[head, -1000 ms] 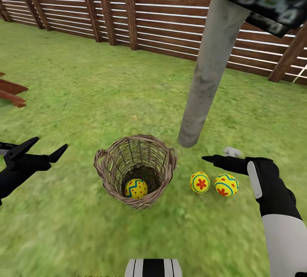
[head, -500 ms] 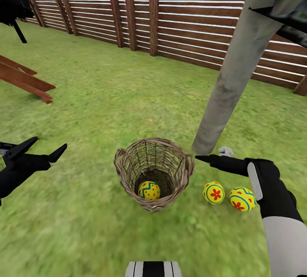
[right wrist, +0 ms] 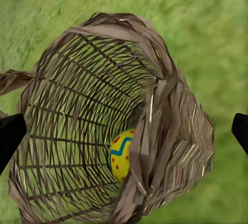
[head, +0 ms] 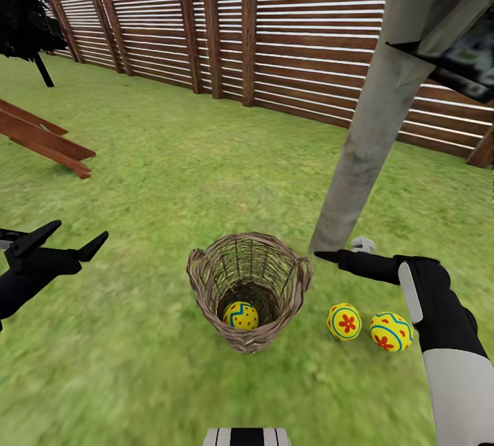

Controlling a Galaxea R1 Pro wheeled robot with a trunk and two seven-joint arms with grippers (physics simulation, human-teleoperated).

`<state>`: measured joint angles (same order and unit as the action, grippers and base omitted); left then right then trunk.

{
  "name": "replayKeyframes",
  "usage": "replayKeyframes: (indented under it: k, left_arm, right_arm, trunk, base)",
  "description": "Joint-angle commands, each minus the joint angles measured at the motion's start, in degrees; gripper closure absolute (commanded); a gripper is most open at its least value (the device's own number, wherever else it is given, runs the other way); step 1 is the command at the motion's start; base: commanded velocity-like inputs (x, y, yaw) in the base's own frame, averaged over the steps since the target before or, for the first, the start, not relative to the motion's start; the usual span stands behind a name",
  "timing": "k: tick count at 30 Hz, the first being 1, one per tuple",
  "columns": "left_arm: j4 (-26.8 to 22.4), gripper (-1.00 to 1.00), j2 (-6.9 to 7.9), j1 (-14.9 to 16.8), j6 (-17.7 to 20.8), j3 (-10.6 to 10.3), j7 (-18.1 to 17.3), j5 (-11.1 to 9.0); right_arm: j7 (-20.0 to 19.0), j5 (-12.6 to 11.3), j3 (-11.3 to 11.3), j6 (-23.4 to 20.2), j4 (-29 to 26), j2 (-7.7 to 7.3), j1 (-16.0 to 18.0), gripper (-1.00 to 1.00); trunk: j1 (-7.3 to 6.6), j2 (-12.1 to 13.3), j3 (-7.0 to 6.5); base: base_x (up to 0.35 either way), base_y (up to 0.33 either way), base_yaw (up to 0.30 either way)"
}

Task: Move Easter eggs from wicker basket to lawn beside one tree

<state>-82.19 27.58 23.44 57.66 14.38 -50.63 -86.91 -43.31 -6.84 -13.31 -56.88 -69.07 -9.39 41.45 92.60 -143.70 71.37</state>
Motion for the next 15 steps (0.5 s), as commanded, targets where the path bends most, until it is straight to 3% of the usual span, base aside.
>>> replayKeyframes:
  k: [1,9,12,15]
  left_arm:
    - [0.02,-1.0,0.01,0.03,0.17,0.02,-0.17,0.11]
    - [0.02,-1.0,0.01,0.03,0.17,0.04,0.04,0.24]
    - [0.03,-1.0,0.01,0.03,0.17,-0.01,0.04,0.25]
    - [0.02,-1.0,-0.06,0.03,0.17,-0.04,0.01,0.25]
  right_arm:
    - [0.16,-0.36,-0.05,-0.44,-0.04,0.02,0.03,-1.0]
    - [0.4,0.65,0.35,-0.34,-0.02,0.44,-0.51,-1.0]
    - [0.95,4.14,2.62,-0.06,0.43,0.79,-0.72,-1.0]
    - [1.93,5.83,4.96,0.14,1.71,2.76,-0.75,-1.0]
  trunk:
    - [-0.03,0.0,-0.18]
    - [-0.24,0.11,-1.96]
    - [-0.32,0.15,-2.62]
    - [-0.39,0.19,-3.29]
  base:
    - [0.0,0.0,0.0]
    - [0.0,0.0,0.0]
    - [0.0,0.0,0.0]
    - [0.0,0.0,0.0]
